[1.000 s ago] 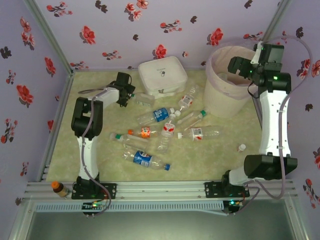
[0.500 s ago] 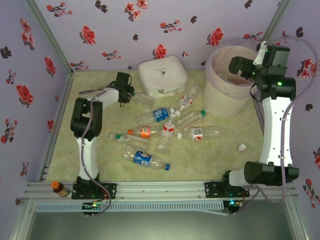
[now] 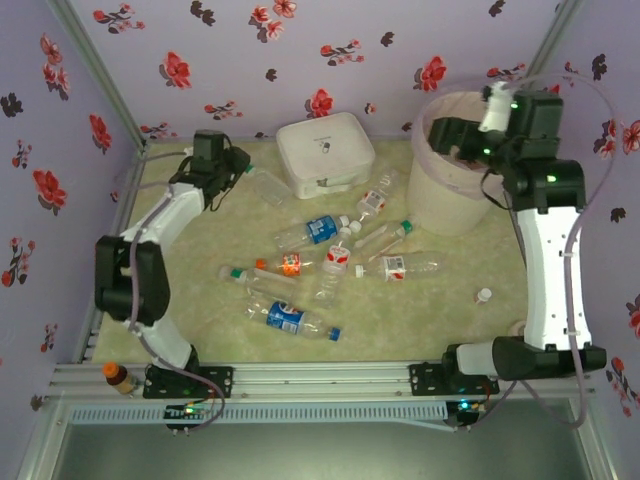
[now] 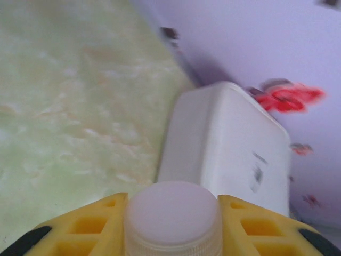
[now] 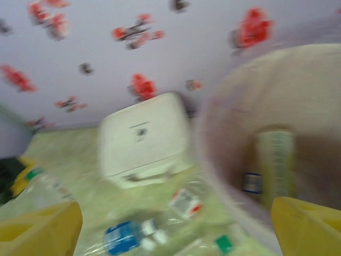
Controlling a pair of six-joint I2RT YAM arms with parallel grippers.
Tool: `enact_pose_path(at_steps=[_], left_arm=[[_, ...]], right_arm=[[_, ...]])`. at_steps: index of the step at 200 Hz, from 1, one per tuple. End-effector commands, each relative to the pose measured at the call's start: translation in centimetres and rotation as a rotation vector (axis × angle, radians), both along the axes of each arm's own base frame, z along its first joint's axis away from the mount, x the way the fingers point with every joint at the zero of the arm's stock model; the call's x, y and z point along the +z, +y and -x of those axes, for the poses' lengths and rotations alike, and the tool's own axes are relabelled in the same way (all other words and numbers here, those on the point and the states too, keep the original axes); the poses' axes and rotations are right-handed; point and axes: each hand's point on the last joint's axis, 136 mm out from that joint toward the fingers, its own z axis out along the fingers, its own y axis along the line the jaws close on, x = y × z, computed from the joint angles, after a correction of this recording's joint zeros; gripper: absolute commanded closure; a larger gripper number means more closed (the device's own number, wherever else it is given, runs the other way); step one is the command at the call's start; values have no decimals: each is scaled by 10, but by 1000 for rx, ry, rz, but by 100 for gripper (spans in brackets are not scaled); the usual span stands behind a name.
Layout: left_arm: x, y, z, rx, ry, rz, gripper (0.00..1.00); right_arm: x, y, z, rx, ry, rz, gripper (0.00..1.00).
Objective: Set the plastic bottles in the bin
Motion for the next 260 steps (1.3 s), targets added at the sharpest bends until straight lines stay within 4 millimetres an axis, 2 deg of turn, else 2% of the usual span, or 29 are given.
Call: enact_pose_path(at_steps=[1, 30, 46, 62, 82, 110, 123, 139, 168, 227, 237, 250, 260], left_arm=[[50, -29, 20, -290, -241, -63, 90], [86, -53, 55, -465, -424, 27, 95], [96, -63, 66, -517, -503, 111, 97], [102, -72, 73, -563, -556, 193, 98], [103, -78, 75, -580, -598, 260, 97], [99, -86, 74, -594, -611, 283, 98], [97, -92, 73, -609, -608, 290, 98], [99, -99, 72, -628, -616, 305, 98], [101, -105, 71, -640, -631, 324, 100], [105, -118, 71, -666, -638, 362, 100], [106, -120, 72, -669, -640, 367, 100], [108, -122, 72, -672, -644, 374, 100], [109, -123, 73, -675, -647, 376, 100]], right_arm=[[-9, 65, 1, 185, 46, -14, 10], [-47, 158, 9, 459, 165, 10, 14], [-66, 207, 19, 611, 226, -16, 18], [-85, 238, 24, 694, 288, -16, 19], [-109, 260, 23, 726, 351, -14, 16], [-138, 272, 15, 721, 411, 0, 3], [-151, 276, 13, 726, 437, -2, 1], [-161, 280, 13, 746, 459, -10, 3], [-175, 287, 13, 774, 488, -36, 13], [-189, 278, 0, 744, 505, -58, 32], [-190, 276, -2, 742, 501, -61, 31], [-193, 275, -3, 737, 507, -62, 20], [-196, 273, -4, 737, 515, -61, 18]])
